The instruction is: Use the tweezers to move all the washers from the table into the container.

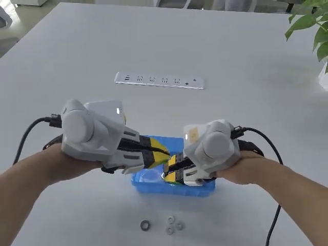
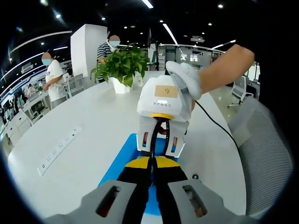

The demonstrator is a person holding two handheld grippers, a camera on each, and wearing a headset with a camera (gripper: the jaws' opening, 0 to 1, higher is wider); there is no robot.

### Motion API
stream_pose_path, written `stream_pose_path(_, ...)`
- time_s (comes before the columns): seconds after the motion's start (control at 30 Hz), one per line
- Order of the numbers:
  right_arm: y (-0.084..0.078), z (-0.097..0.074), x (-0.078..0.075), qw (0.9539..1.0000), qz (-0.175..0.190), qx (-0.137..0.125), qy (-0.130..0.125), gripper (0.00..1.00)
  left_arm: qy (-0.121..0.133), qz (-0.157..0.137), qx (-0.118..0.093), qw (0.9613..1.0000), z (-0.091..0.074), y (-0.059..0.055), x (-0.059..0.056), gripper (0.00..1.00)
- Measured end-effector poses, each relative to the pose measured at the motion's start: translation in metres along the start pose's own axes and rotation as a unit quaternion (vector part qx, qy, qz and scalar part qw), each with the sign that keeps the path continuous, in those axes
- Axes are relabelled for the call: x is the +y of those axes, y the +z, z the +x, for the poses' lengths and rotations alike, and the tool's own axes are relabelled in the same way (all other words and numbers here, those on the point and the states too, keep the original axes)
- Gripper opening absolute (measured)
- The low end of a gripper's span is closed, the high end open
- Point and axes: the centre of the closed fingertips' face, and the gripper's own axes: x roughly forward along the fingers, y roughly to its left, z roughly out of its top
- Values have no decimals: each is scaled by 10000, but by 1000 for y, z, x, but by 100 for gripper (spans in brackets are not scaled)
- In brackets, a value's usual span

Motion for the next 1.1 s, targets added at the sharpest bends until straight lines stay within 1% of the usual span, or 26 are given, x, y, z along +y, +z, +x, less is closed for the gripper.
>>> stream_pose_path(0.23,7,-5,-3,9999,6,-83,-78,12,58,-28,0,10000,-6,5,4,5)
stream_pose_path(0.4,12,-12,-4,9998,-39,-96,-182,15,76,-19,-24,10000,-10,14,-2,5)
stream_pose_path(0.57,16,-20,-4,9995,-33,-115,-291,17,72,39,-45,10000,-14,21,-5,5)
stream_pose_path(0.77,18,-30,-1,9992,-8,-120,-393,20,57,0,-94,9999,-19,28,-10,5)
stream_pose_path(0.83,20,-35,0,9989,22,-136,-448,21,48,-20,-116,9999,-20,34,-14,5)
stream_pose_path(0.93,22,-42,2,9985,47,-159,-523,22,48,6,-142,9999,-21,40,-16,5)
stream_pose_path(1.1,25,-54,6,9977,75,-195,-638,23,7,28,-122,9999,-22,47,-24,5)
